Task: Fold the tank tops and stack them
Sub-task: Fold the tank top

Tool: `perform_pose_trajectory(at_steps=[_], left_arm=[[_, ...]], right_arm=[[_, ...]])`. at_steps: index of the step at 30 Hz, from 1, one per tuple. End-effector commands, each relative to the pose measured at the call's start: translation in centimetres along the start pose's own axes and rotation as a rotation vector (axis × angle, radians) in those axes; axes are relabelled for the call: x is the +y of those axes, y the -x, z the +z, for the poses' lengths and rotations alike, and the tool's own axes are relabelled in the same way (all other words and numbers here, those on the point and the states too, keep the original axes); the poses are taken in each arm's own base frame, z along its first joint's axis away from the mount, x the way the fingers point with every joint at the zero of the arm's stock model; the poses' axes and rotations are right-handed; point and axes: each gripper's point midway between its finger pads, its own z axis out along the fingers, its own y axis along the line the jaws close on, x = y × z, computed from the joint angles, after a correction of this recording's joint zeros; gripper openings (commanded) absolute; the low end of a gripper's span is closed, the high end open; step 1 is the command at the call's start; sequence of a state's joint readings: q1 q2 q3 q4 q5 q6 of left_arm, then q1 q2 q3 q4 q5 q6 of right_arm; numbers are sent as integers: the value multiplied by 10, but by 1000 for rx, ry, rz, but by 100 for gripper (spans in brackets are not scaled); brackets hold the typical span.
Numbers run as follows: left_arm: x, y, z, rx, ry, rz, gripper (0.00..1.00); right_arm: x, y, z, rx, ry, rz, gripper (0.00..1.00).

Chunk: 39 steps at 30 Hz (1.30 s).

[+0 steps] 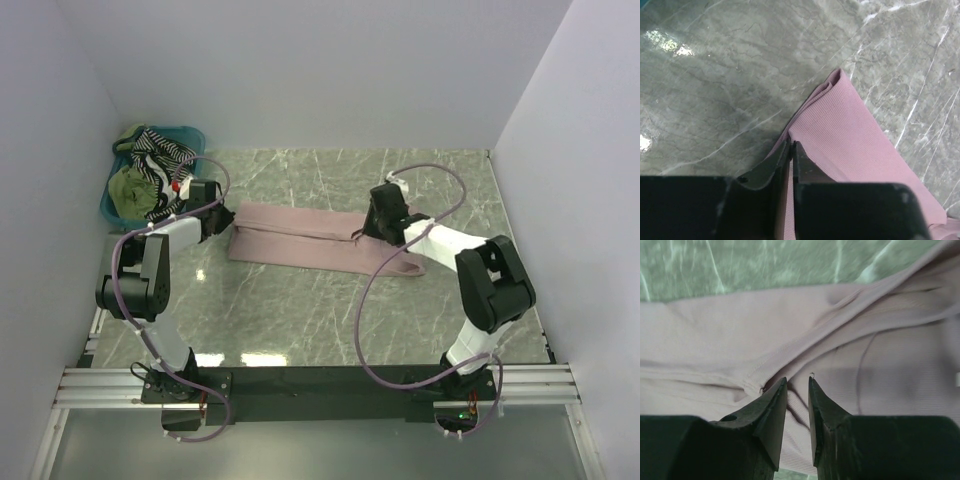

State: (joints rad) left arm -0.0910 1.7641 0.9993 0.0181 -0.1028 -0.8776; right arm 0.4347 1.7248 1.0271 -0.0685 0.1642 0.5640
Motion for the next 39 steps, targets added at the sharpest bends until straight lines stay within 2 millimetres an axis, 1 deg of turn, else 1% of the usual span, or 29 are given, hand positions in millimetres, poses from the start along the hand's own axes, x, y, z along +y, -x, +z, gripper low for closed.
perform_pose_trajectory(at_steps=[1, 2, 4, 5, 6, 7, 8, 9, 10, 11, 12, 13, 14, 15, 16, 18, 20, 24, 26, 27, 28, 29, 31, 32, 34, 35, 37, 38, 39], left_arm=[[-19, 20, -8, -44, -40, 1, 13], [-22, 24, -10, -52, -45, 2, 18], [-24, 28, -12, -66, -45, -1, 25], [-22, 27, -15, -61, -32, 0, 34], [-23, 29, -16, -65, -32, -3, 39], [-23, 31, -18, -69, -28, -5, 44], [-26, 33, -21, -77, -36, -5, 50], [-28, 35, -22, -81, -40, -6, 52], [-27, 37, -24, -84, -35, -9, 54], [-30, 39, -27, -90, -42, -7, 56], [-34, 42, -29, -96, -52, -6, 57], [-37, 42, -31, -97, -59, -3, 58], [-42, 46, -36, -105, -74, 2, 58], [-48, 46, -38, -106, -90, 4, 58], [-53, 45, -40, -99, -109, 10, 58], [-66, 46, -41, -96, -143, 24, 58], [-84, 37, -39, -64, -190, 59, 58], [-112, 14, -32, -4, -255, 124, 58], [-116, 6, -22, 21, -248, 139, 58], [-118, -1, -21, 38, -244, 148, 58], [-115, -7, -14, 52, -230, 151, 58], [-116, -9, -12, 57, -230, 154, 58], [-115, -21, -6, 90, -223, 164, 57], [-114, -23, -4, 97, -219, 166, 57], [-112, -28, -1, 112, -210, 168, 57], [-110, -31, 2, 121, -204, 171, 57], [-108, -35, 5, 131, -199, 175, 57], [-108, -36, 5, 130, -196, 178, 57], [-107, -37, 6, 133, -193, 180, 57]], right_arm=[[-2, 52, -20, -114, 16, 56, 31], [-10, 62, -20, -123, 8, 79, 31], [-8, 86, -23, -142, 17, 100, 31], [-10, 91, -18, -138, 5, 106, 31], [-11, 113, -20, -165, -1, 122, 31], [-13, 121, -17, -168, -10, 129, 31], [-17, 120, -4, -138, -30, 137, 31], [-18, 139, -4, -152, -33, 154, 31], [-19, 144, 1, -149, -37, 159, 31], [-23, 138, 15, -118, -51, 162, 31], [-24, 151, 17, -128, -49, 175, 31], [-27, 154, 21, -123, -56, 179, 31], [-32, 149, 33, -98, -69, 182, 31], [-31, 154, 35, -95, -64, 187, 31], [-39, 149, 47, -72, -77, 198, 31], [-42, 148, 54, -51, -65, 216, 30], [-50, 143, 62, -34, -73, 225, 30], [-65, 133, 62, -26, -87, 242, 29], [-67, 136, 54, -44, -86, 241, 29], [-72, 129, 53, -35, -95, 241, 29], [-71, 131, 46, -48, -90, 241, 28], [-77, 123, 46, -43, -98, 244, 28], [-79, 123, 37, -61, -92, 248, 27], [-83, 115, 37, -50, -97, 252, 26], [-87, 111, 35, -48, -104, 252, 25], [-93, 102, 35, -38, -116, 260, 24], [-96, 102, 28, -53, -109, 278, 23], [-100, 94, 28, -49, -109, 283, 23], [-101, 94, 26, -53, -107, 289, 23]])
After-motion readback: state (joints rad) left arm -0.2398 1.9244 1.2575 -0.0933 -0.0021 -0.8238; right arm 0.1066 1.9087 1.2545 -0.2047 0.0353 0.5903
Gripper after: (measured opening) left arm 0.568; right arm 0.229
